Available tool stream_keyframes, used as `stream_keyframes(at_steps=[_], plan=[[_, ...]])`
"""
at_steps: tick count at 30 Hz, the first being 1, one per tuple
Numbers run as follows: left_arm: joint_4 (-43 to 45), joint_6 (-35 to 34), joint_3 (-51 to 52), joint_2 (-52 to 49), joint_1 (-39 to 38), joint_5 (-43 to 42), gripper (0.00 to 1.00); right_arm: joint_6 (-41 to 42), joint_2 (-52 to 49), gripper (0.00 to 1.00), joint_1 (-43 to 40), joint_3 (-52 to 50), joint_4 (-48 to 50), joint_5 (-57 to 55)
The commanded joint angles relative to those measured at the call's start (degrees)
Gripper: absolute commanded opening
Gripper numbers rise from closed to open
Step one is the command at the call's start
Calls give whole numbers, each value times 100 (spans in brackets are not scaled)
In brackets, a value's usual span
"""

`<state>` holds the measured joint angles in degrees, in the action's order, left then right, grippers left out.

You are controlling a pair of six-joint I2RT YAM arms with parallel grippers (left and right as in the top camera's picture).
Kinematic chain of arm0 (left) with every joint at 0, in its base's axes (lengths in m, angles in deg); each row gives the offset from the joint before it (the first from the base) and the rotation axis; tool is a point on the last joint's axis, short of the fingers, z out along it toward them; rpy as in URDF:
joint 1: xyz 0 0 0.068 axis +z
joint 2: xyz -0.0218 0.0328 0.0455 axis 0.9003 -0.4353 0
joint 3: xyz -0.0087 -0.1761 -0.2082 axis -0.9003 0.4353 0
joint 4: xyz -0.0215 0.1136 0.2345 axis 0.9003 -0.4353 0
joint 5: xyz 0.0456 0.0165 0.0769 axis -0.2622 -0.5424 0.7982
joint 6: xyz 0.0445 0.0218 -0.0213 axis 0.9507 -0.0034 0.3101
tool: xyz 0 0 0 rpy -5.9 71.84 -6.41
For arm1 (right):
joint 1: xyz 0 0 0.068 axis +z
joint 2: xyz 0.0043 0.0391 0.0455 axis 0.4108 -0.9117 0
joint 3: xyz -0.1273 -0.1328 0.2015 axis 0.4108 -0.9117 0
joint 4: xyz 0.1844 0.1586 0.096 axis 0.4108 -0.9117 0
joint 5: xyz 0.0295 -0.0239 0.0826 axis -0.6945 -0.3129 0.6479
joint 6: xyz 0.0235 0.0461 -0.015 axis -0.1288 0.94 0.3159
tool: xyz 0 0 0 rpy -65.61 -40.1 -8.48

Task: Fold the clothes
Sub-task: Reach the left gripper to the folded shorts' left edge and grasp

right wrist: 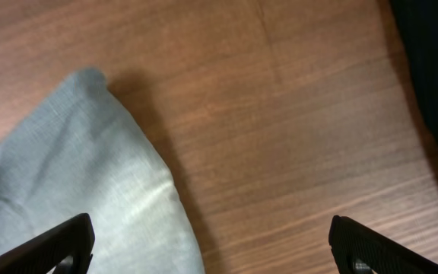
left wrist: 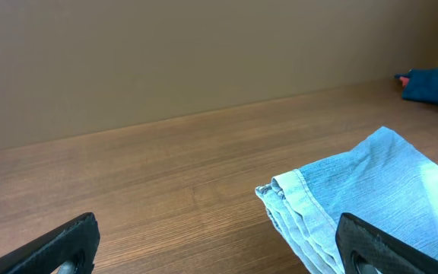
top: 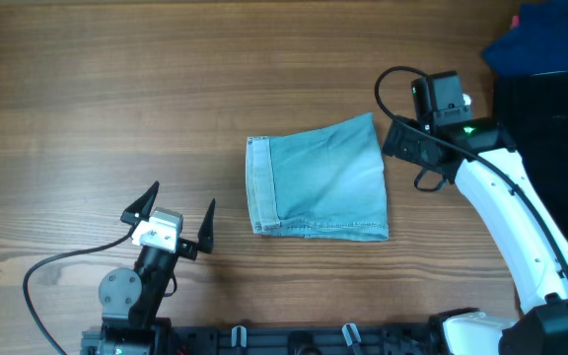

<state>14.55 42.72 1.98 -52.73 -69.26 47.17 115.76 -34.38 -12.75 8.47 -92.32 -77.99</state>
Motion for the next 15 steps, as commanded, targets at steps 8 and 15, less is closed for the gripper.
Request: stream_keyframes(at_steps=[8, 15], plan=[[223, -256, 28, 52, 31, -2332, 100, -59, -63, 100, -13, 96, 273, -120], [1766, -1460, -74, 52, 31, -3674, 100, -59, -63, 100, -13, 96, 273, -120]])
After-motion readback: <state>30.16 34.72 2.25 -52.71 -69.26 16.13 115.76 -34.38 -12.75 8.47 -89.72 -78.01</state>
